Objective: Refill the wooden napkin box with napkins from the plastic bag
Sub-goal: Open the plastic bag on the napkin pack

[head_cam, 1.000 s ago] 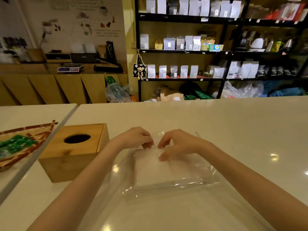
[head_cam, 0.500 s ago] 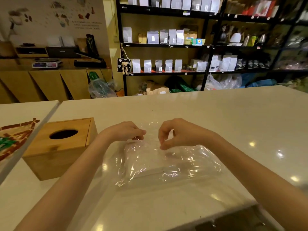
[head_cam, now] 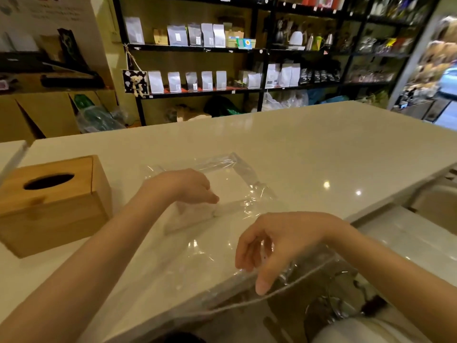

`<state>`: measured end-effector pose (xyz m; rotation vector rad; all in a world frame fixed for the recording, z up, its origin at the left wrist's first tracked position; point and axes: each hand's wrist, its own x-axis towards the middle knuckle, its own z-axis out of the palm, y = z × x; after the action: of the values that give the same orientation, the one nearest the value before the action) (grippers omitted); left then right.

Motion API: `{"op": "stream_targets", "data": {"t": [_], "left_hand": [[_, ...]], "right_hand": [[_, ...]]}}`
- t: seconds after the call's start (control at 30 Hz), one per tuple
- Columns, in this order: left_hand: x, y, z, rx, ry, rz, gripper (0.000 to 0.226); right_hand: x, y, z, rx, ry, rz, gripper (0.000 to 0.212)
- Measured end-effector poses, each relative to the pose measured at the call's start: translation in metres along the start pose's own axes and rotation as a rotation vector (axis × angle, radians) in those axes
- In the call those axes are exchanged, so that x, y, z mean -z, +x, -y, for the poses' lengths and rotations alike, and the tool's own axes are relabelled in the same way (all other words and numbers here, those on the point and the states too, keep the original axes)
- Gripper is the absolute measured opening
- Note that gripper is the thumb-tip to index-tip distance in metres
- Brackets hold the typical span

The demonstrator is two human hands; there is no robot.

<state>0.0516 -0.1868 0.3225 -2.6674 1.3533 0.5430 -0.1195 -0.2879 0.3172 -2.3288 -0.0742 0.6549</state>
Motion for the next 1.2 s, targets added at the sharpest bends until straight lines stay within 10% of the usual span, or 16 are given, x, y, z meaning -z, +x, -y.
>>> {"op": "stream_targets", "data": {"t": [0.27, 0.4, 1.2], "left_hand": [[-0.021, -0.015, -0.003, -0.006, 0.104, -0.02, 0.045], [-0.038, -0.023, 0.005, -0.033, -0.011, -0.027, 0.064], [-0.05, 0.036, 0.063, 0.015, -0.183, -0.394, 0.06]], "right_hand": [[-0.001, 0.018, -0.019, 0.061, -0.143, -0.547, 0.033], [0.0, 0.047, -0.034, -0.19, -0.51, -0.414, 0.062], [0.059, 0.132, -0.042, -0.203, -0.353, -0.53, 0.057]]}}
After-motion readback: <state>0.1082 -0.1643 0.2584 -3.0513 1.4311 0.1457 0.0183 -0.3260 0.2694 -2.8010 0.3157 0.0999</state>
